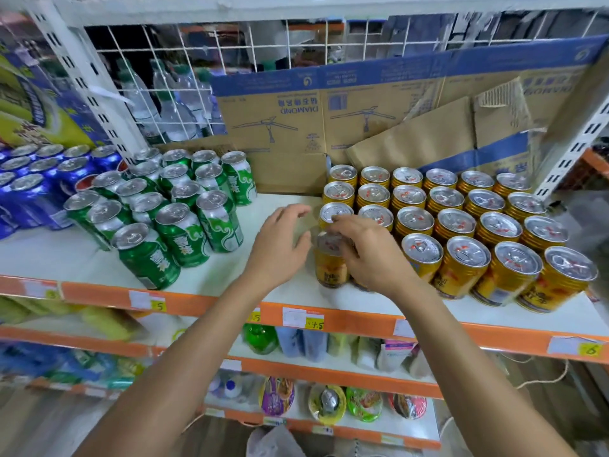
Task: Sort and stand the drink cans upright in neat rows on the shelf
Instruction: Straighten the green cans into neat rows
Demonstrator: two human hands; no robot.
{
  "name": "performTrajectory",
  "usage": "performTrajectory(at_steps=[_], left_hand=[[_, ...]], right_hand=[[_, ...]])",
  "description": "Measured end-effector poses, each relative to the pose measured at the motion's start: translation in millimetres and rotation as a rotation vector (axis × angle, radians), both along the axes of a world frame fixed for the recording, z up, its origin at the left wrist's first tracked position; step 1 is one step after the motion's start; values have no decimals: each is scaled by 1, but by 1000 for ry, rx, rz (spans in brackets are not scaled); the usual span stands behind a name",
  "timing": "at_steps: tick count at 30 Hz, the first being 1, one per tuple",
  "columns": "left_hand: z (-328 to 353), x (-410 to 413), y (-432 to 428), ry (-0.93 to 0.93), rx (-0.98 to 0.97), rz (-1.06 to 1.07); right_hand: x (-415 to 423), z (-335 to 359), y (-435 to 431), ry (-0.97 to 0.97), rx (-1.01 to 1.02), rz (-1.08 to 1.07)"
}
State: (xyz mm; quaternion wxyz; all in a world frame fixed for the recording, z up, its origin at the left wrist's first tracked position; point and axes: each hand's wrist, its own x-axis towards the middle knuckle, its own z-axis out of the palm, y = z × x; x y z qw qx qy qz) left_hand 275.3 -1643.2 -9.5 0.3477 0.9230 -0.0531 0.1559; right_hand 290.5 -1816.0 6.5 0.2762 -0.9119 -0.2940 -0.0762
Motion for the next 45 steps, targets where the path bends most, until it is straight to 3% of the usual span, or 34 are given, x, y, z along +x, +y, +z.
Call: performTrajectory(at_steps=[3, 10, 16, 23, 32, 39, 45], left_hand=[[17, 5, 18, -25, 209, -31], [37, 14, 95, 23, 454, -14], [55, 31, 183, 157, 529, -86], [74, 71, 246, 205, 539, -214], [60, 145, 225, 242, 613, -204], [48, 186, 200, 206, 809, 17], [50, 203, 205, 253, 757, -134]], right_hand=[[7, 7, 24, -19, 4, 18], [23, 1, 100, 27, 7, 49], [40, -4, 180, 154, 39, 18], [69, -14, 219, 271, 337, -283], [118, -51, 218, 520, 449, -475], [156, -63, 240, 620, 434, -346], [170, -77, 245, 462, 363, -416]])
